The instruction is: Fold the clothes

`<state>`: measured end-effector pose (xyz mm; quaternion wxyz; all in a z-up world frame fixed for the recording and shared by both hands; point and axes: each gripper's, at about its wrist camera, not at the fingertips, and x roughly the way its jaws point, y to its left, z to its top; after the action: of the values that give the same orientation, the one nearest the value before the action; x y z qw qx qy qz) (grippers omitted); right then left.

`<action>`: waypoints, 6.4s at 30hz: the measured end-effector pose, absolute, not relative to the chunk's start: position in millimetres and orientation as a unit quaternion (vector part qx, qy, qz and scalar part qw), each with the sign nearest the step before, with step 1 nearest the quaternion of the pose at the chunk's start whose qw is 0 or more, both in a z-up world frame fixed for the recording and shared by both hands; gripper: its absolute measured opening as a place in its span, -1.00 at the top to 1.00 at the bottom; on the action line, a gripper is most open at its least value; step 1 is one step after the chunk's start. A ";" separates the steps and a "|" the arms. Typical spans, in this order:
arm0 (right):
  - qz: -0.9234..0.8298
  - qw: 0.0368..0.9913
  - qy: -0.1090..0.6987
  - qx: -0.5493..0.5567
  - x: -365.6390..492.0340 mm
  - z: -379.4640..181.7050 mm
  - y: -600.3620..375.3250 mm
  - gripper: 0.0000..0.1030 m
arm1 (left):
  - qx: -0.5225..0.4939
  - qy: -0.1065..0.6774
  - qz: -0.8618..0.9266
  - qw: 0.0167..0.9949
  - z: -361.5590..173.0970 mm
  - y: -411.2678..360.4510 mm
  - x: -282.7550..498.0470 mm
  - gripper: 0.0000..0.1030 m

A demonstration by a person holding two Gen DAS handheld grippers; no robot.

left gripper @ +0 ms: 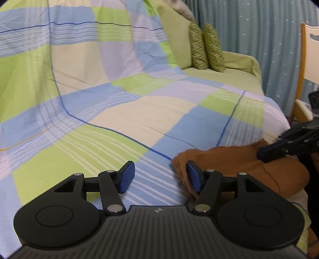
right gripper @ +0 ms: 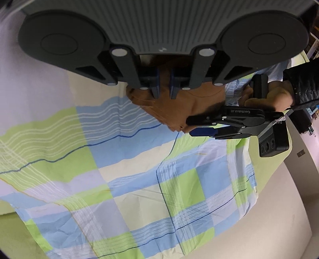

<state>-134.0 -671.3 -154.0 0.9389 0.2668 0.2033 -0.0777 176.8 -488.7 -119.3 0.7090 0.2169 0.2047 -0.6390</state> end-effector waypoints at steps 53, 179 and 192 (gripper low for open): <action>-0.170 0.948 0.223 0.155 -151.9 -127.7 -644.9 0.80 | 0.235 0.196 -0.582 0.754 -110.7 -466.9 140.0 -0.05; -0.145 0.949 0.235 -0.151 -99.4 5.6 -591.5 0.79 | 0.139 0.196 -0.507 0.828 -89.5 -373.0 120.5 -0.27; 0.016 0.888 0.353 -0.295 -86.3 -124.8 -478.2 0.53 | 0.143 0.195 -0.510 0.825 -83.3 -347.0 109.0 -0.29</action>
<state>-86.3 -478.2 -124.8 0.8878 -0.2949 0.3530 0.0161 109.0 -347.0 -83.3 0.8252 0.1429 0.1953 -0.5104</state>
